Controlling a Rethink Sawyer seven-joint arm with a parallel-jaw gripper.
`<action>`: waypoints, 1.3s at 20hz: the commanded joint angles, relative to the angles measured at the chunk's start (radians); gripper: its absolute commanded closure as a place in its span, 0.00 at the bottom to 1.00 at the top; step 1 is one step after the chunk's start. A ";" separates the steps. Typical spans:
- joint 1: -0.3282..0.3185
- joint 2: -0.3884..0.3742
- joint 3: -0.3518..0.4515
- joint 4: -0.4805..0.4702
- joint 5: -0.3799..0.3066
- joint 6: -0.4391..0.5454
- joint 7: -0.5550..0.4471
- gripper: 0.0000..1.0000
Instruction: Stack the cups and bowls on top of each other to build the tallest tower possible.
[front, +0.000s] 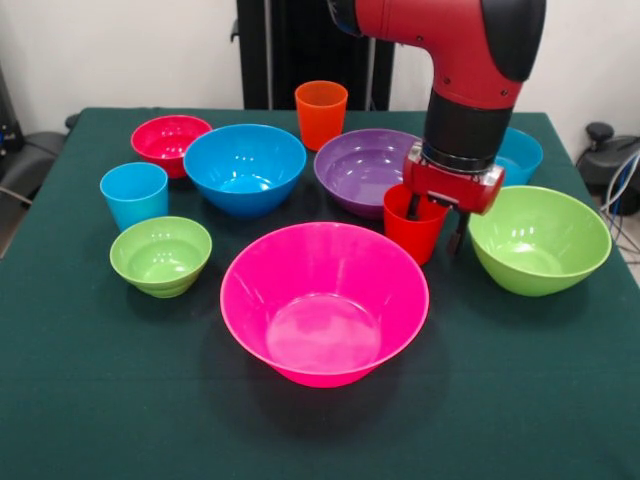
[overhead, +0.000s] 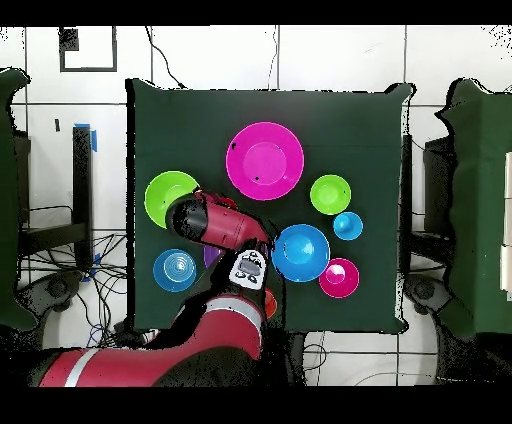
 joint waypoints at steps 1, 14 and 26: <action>0.031 0.073 0.075 -0.116 0.055 0.029 0.191 0.00; 0.087 0.126 0.019 -0.225 0.117 0.099 0.217 0.00; 0.076 0.092 0.013 -0.217 0.091 0.137 0.170 0.00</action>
